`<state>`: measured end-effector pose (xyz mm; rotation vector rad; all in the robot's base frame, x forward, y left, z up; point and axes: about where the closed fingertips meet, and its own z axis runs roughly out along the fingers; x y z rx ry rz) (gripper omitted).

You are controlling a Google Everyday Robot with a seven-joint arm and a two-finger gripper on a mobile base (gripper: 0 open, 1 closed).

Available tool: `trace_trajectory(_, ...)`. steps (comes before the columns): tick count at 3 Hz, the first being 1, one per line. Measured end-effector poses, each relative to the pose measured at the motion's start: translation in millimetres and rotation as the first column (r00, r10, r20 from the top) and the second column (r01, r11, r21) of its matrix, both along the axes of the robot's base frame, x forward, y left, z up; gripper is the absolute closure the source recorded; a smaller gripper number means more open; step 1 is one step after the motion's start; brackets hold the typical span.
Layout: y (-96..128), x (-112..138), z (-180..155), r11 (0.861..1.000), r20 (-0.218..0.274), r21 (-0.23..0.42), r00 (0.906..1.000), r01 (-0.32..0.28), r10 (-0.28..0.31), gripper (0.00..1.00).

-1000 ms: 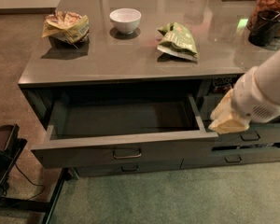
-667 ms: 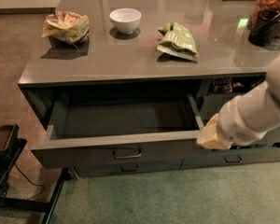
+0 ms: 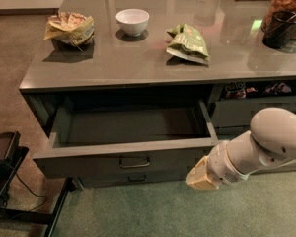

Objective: Close top drawer

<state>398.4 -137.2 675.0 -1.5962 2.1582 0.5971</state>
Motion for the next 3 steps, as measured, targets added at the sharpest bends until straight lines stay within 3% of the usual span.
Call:
trace_trajectory(1,0.0,0.0,0.0,1.0,0.0,0.0,1.0,0.0,0.0,1.0)
trace_trajectory(2,-2.0,5.0,-4.4,1.0,0.042,-0.008,0.9989,0.023,-0.023,1.0)
trace_trajectory(3,-0.7,16.5,-12.3,0.999,0.136,-0.021,0.9902,0.034,-0.031,1.0)
